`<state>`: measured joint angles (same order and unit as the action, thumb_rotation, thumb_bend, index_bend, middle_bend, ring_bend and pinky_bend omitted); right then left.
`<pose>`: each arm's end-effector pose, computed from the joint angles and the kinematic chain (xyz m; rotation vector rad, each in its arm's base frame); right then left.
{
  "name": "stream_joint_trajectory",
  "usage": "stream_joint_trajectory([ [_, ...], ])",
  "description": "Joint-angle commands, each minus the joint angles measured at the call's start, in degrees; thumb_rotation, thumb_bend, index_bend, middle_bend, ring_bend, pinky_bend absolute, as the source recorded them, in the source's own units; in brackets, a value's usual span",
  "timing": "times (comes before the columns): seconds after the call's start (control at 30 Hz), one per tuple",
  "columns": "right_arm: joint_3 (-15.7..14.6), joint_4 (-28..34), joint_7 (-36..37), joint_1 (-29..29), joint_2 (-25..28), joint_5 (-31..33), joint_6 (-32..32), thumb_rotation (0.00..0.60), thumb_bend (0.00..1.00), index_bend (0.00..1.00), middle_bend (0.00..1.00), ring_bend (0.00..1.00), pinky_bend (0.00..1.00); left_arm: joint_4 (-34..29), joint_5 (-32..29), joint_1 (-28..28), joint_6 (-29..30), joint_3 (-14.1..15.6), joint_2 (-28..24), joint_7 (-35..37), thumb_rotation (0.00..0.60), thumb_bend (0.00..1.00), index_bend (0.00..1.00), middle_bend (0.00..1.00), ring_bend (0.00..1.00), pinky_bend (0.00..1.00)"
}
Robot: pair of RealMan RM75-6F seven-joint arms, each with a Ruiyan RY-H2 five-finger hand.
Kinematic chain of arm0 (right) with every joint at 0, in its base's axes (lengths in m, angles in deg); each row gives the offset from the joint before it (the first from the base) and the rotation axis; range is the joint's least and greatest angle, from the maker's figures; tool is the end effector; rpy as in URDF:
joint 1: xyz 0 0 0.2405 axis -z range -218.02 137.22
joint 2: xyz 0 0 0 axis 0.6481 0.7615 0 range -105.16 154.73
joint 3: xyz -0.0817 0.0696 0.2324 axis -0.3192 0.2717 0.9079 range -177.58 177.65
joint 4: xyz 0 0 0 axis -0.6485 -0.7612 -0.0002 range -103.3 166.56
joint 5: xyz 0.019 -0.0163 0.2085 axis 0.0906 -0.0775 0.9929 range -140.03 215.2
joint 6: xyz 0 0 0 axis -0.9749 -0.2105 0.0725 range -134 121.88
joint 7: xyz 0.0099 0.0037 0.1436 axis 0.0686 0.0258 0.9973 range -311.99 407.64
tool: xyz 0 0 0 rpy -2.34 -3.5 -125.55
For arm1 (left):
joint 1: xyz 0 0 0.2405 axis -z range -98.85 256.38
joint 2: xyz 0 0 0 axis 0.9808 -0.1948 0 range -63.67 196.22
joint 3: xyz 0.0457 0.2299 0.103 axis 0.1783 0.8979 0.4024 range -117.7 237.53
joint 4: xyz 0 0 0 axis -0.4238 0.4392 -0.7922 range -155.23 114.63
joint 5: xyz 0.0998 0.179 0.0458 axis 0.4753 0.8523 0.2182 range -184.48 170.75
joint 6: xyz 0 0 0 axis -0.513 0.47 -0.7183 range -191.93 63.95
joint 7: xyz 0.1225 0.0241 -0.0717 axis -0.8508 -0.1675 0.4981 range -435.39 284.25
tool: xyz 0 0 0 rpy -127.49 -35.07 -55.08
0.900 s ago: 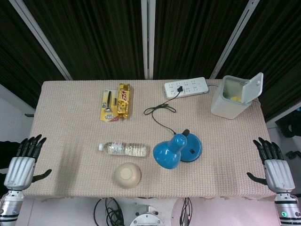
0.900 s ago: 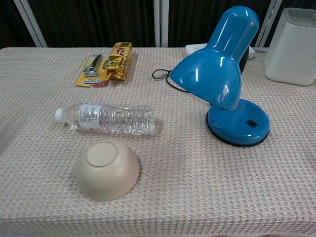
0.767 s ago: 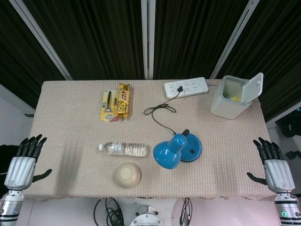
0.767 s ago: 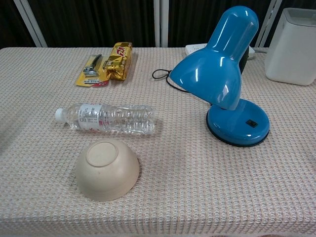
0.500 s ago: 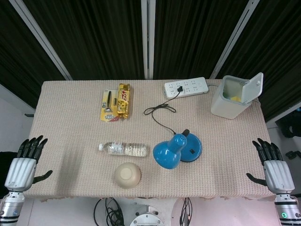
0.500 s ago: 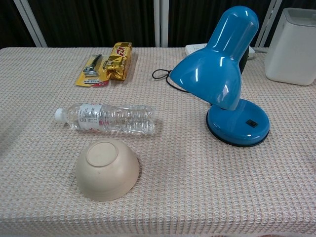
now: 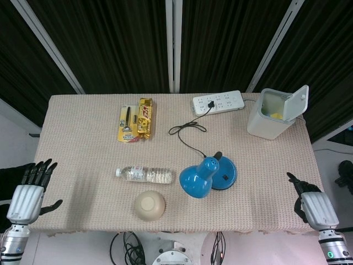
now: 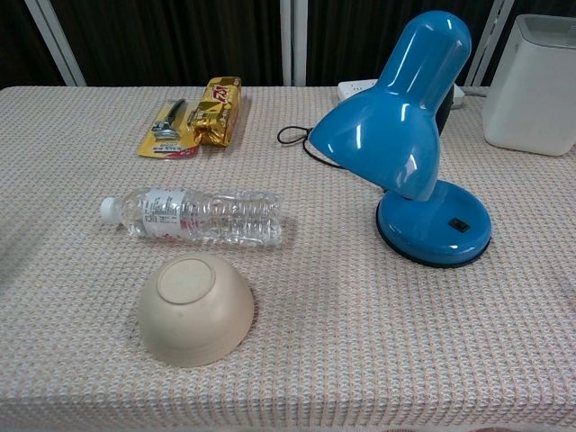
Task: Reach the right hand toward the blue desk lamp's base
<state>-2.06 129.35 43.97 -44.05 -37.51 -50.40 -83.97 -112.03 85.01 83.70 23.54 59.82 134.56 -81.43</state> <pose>-0.3067 -0.1517 0.1311 1.5302 -1.0522 0.7692 -0.2937 0.1700 0.1307 -1.4893 -0.8296 -0.9306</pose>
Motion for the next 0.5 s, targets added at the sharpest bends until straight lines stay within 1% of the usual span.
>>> stream_joint_trajectory([
  [0.03, -0.9, 0.8, -2.1, -1.6, -1.2, -1.6, 2.6, 0.600, 0.98, 0.00, 0.62, 0.59, 0.57, 0.4, -0.3, 0.3, -0.6, 0.0, 0.3, 0.1, 0.600, 0.08, 0.02, 0.01, 0.00, 0.00],
  [0.1, -1.2, 1.3, -3.7, -2.7, -2.0, -2.3, 4.3, 0.600, 0.98, 0.00, 0.69, 0.65, 0.62, 0.9, -0.4, 0.4, -1.0, 0.0, 0.7, 0.2, 0.600, 0.08, 0.02, 0.01, 0.00, 0.00],
  [0.2, -1.2, 2.2, -6.4, -4.4, -3.4, -2.5, 7.2, 0.600, 0.98, 0.00, 0.75, 0.69, 0.65, 1.5, -0.6, 0.4, -1.1, 0.0, 1.1, 0.7, 0.600, 0.07, 0.02, 0.01, 0.00, 0.00],
  [0.33, -0.4, 3.3, -10.3, -6.8, -5.1, 0.2, 11.6, 0.600, 0.98, 0.00, 0.77, 0.71, 0.66, 1.8, -0.5, 0.2, -0.7, 0.2, 1.1, 0.9, 0.600, 0.08, 0.02, 0.01, 0.00, 0.00],
  [0.5, 1.5, 4.7, -16.7, -10.0, -6.9, 6.7, 17.0, 0.600, 0.98, 0.00, 0.79, 0.72, 0.67, 2.0, -0.5, -0.1, -0.4, 0.3, 1.0, 1.4, 0.600, 0.07, 0.02, 0.01, 0.00, 0.00],
])
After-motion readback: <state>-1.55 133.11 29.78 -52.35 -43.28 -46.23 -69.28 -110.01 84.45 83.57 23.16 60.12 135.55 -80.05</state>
